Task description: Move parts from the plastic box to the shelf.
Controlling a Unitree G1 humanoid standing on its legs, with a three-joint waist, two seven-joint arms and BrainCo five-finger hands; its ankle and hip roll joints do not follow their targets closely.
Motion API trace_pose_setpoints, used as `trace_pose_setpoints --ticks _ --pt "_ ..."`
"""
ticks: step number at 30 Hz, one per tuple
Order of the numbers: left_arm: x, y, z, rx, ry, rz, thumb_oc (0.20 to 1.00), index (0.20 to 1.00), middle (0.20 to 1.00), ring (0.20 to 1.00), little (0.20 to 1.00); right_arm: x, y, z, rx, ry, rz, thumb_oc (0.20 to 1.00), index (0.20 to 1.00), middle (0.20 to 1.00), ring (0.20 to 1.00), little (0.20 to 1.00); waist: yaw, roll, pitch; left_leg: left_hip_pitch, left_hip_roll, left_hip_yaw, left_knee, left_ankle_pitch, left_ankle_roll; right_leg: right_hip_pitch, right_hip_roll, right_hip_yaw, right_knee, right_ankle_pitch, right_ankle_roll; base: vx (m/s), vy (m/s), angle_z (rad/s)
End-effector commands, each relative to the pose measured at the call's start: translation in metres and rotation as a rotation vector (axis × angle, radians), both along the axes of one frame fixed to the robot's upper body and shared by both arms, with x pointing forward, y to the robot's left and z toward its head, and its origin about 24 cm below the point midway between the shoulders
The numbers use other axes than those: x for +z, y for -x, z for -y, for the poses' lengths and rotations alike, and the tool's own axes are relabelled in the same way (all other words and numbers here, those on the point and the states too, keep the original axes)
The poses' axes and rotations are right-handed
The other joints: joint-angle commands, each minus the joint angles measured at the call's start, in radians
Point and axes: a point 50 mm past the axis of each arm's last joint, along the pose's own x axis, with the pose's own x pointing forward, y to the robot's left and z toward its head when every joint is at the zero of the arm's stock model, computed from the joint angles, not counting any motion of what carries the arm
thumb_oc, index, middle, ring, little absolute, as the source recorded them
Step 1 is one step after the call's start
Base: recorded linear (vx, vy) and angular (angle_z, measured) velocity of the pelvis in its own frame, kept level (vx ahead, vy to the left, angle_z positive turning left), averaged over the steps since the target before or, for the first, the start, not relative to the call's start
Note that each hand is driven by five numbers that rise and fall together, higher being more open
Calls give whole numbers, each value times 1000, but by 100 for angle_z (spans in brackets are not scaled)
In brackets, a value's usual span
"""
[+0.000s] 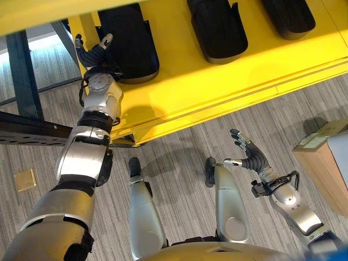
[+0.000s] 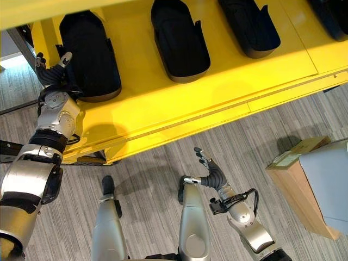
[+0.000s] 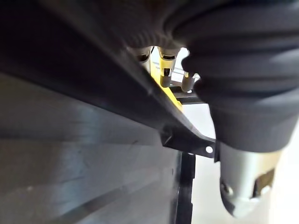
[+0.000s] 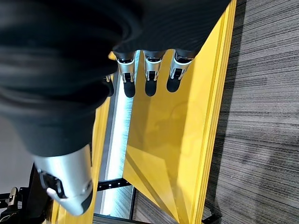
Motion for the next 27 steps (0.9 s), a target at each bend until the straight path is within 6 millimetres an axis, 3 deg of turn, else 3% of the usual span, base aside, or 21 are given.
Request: trace_pose_setpoints --ticks 1,12,16,18,20,26,27 --pt "-47 6 -7 31 109 -120 1000 1000 1000 1000 1000 21 -8 -4 11 -44 106 1000 1000 1000 1000 1000 -5 -28 15 -37 9 4 78 -28 -4 18 -1 66 -108 141 24 0 0 0" --pt "-70 10 4 -15 170 -136 1000 1000 1000 1000 1000 22 -10 -6 7 -41 108 1000 1000 1000 1000 1000 7 -25 3 5 11 -1 81 -39 -2 65 -4 64 -110 137 24 0 0 0" --pt "-78 14 -1 -6 174 -152 1000 1000 1000 1000 1000 21 -11 -6 5 -39 102 1000 1000 1000 1000 1000 13 -23 -1 21 10 -2 81 -42 -3 85 -6 64 -113 134 24 0 0 0" --pt "-80 16 -7 8 158 -167 1000 1000 1000 1000 1000 22 -11 -6 10 -38 104 1000 1000 1000 1000 1000 15 -21 -6 30 9 0 82 -45 -4 96 -9 64 -114 134 25 0 0 0" --pt "-82 21 -25 56 128 -202 1000 1000 1000 1000 1000 20 -11 -5 12 -37 99 1000 1000 1000 1000 1000 17 -17 -12 47 9 3 84 -49 -4 118 -14 65 -118 131 27 27 39 3" --pt "-75 34 -64 160 61 -232 1000 1000 1000 1000 1000 20 -11 -1 18 -27 96 1000 1000 1000 1000 1000 27 -11 -25 76 6 8 86 -57 -5 161 -22 62 -137 134 36 6 14 0" --pt "-70 33 -62 161 42 -214 1000 1000 1000 1000 1000 20 -11 -1 15 -25 96 1000 1000 1000 1000 1000 29 -9 -28 82 5 8 84 -58 -4 172 -22 61 -144 135 37 38 37 0"
